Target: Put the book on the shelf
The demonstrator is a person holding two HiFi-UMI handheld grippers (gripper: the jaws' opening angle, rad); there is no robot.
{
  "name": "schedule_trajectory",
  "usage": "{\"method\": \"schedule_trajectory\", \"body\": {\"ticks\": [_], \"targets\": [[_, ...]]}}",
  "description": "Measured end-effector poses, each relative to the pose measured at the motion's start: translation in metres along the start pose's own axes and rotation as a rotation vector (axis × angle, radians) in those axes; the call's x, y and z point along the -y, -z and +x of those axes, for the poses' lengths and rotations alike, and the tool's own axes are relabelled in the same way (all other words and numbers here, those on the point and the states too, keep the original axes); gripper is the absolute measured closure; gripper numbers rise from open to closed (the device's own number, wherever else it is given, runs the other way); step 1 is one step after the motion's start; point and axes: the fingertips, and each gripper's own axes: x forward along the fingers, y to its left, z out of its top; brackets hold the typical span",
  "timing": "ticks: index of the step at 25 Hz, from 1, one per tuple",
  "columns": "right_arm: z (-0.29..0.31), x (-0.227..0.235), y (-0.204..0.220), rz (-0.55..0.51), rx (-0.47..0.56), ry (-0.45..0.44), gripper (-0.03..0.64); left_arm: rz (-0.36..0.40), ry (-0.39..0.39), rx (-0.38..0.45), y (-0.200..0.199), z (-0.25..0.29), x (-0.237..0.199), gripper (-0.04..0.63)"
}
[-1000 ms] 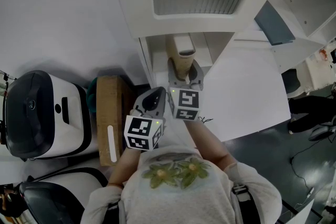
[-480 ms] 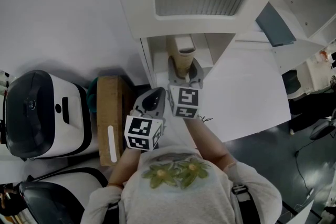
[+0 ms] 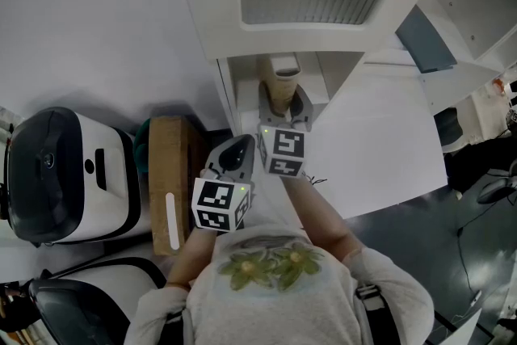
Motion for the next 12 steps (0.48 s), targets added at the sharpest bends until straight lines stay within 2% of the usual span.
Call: {"method": "schedule_trajectory", "body": {"ticks": [12], "targets": [[0.014,0.001,-0.003,0.010,-0.001,0.000,0.388,-0.005,-0.003,-0.002,0.000,0.000,-0.003,0.568]]}}
